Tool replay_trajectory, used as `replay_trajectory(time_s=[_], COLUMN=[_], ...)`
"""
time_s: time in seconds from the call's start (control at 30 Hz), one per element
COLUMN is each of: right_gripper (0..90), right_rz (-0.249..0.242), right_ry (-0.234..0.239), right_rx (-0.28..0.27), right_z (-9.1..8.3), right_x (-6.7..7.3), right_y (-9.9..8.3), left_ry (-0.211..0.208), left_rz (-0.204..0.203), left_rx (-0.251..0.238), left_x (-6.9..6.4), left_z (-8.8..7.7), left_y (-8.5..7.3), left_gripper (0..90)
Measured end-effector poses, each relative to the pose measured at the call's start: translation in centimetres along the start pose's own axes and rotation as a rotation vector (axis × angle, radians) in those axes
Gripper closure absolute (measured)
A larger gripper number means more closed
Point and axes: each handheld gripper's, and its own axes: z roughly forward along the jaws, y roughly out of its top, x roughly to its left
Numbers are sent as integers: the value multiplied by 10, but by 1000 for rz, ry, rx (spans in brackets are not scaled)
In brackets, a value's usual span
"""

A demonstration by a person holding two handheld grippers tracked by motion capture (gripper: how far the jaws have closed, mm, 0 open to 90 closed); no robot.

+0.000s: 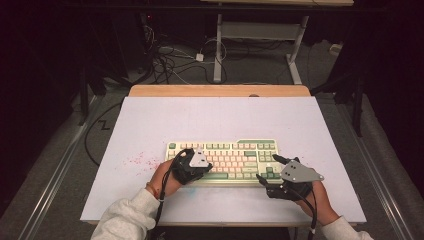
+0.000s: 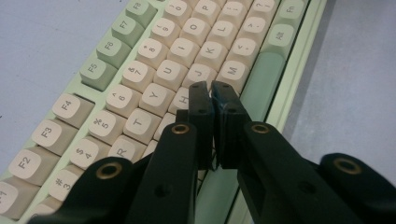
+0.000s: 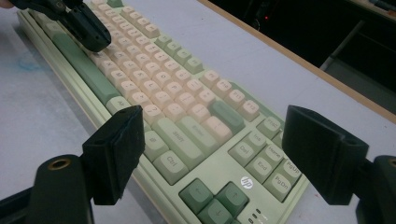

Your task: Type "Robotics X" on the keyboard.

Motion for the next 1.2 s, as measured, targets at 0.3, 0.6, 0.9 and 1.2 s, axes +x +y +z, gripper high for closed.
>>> replay_trajectory(time_s=[0.3,0.6,0.9,1.2], right_gripper=[220,235,230,229], right_rz=[-1,2,7,20], right_ry=[-2,-1,-2,13], right_rx=[6,4,3,8], right_z=[0,-1,-2,0], right_x=[0,-1,-2,-2], right_y=[-1,1,1,1], left_ry=[0,29,66,146], left_rz=[8,13,17,43], left_rx=[25,1,-70,-119], left_x=[0,-1,0,-2], left_z=[5,-1,-15,-23], left_y=[0,0,-3,-9], left_gripper=[853,867,834,550])
